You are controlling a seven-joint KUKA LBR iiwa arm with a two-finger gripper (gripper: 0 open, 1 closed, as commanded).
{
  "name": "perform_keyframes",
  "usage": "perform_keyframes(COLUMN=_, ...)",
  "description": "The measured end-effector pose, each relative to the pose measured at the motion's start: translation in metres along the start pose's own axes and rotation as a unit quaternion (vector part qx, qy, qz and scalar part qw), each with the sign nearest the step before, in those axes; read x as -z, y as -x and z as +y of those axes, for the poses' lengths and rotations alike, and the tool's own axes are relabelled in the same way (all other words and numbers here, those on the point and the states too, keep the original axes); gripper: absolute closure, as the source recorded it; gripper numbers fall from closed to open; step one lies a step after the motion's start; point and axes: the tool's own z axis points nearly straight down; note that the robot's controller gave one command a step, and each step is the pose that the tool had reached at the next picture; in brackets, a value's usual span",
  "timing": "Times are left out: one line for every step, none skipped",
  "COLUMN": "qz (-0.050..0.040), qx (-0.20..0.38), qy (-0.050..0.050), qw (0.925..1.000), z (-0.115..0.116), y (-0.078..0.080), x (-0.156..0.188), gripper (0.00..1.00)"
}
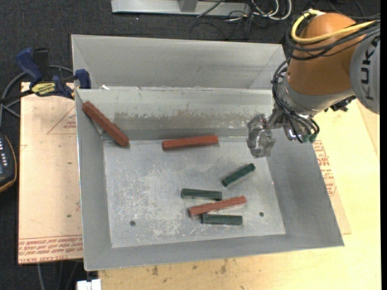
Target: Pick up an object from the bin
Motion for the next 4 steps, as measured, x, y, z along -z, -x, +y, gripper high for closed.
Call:
perform_keyframes(qz=0.0048, qx=0.001, qy=0.001, qw=1.0, z=0.001, y=-0.002, x=-0.005, gripper=0.0)
perform_keyframes(qz=0.0105, qx=0.052, qy=0.003, qw=0.9986, z=0.015, y=-0.034, x=-0.136, gripper=0.0)
perform_keyframes(qz=0.0061, qx=0.053, qy=0.002, qw=0.9986, z=0.015, y=-0.032, x=-0.131, gripper=1.0)
perform_keyframes(qz=0.0061, qx=0.053, qy=0.002, qw=0.9986, z=0.015, y=-0.032, x=-0.131, gripper=0.0)
